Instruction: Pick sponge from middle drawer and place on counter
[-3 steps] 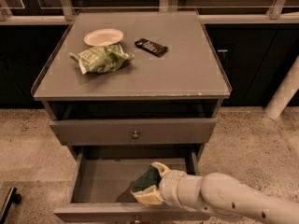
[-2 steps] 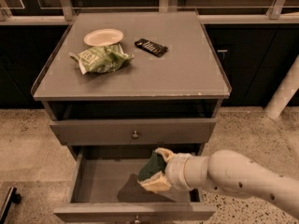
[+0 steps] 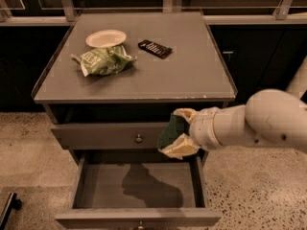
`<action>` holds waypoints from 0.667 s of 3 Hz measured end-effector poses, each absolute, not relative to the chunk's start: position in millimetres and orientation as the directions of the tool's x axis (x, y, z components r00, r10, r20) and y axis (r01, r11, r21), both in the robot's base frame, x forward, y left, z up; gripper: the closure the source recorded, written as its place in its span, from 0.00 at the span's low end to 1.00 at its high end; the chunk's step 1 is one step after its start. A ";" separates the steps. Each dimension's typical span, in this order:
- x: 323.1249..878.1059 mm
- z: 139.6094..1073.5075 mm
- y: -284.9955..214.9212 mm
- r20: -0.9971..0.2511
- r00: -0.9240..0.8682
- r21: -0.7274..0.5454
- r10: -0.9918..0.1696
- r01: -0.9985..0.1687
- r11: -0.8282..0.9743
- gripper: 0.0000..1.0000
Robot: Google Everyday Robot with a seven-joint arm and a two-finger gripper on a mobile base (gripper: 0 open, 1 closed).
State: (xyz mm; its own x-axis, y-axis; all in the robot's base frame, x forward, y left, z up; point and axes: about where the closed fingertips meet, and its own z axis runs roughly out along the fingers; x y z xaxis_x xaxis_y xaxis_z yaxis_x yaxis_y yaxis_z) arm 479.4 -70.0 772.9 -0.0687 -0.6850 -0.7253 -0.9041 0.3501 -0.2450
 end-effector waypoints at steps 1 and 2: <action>464.7 826.0 -71.8 -0.708 0.014 -0.273 -0.706 -0.928 0.255 1.00; 444.8 824.9 -66.9 -0.701 0.022 -0.226 -0.712 -0.955 0.193 1.00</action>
Offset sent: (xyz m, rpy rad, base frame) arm -0.0119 -0.0019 0.0484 -0.0228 -0.0222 0.0830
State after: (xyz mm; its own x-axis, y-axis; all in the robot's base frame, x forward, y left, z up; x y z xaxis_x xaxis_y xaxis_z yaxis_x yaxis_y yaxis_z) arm 444.8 -66.9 824.9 0.0218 -0.7125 -0.7014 -0.9549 0.1929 -0.2256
